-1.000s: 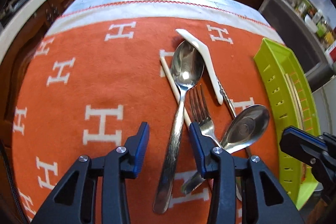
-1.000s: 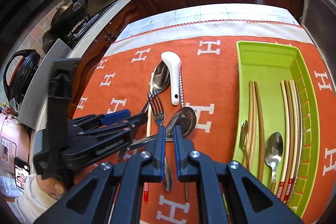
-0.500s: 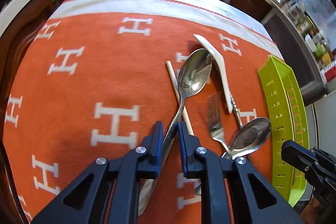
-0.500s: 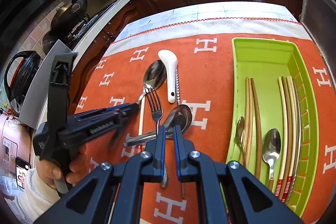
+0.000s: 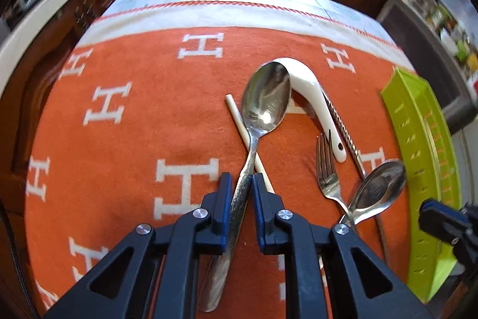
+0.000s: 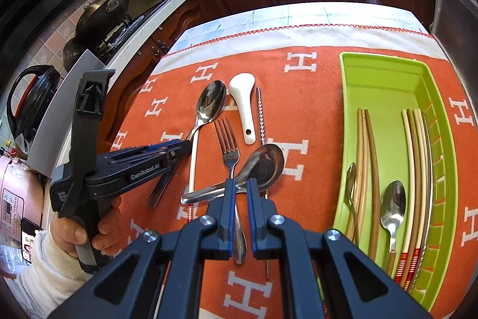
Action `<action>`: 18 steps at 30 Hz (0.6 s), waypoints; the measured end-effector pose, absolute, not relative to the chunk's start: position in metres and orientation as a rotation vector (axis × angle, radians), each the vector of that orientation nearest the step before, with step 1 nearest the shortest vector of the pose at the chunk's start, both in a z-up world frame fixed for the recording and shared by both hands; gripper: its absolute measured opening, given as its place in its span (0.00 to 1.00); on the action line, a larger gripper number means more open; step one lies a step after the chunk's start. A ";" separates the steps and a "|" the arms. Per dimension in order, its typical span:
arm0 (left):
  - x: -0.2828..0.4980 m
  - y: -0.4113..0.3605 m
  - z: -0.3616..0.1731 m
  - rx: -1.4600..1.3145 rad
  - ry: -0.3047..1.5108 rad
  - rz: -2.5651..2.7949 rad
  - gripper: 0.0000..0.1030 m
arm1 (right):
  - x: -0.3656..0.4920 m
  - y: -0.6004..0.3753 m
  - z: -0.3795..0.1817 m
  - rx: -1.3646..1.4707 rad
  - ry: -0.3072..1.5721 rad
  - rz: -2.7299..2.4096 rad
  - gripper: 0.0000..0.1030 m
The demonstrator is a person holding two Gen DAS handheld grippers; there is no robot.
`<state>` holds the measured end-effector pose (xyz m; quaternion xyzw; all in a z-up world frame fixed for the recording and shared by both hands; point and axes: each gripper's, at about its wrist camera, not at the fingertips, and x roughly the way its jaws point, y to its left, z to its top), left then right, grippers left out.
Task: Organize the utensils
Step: 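Grasp the large metal spoon with the left tool while the right tool grasps a red-banded chopstick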
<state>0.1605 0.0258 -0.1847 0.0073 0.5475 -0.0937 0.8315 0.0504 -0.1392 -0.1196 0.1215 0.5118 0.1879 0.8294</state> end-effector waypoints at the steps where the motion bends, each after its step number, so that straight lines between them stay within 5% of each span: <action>1: 0.161 0.021 -0.185 0.047 1.164 -0.200 0.10 | 0.050 -0.139 -0.120 0.259 1.086 0.398 0.08; 18: 0.116 0.079 -0.176 -0.156 1.193 -0.175 0.00 | 0.047 -0.119 -0.121 0.226 1.092 0.431 0.08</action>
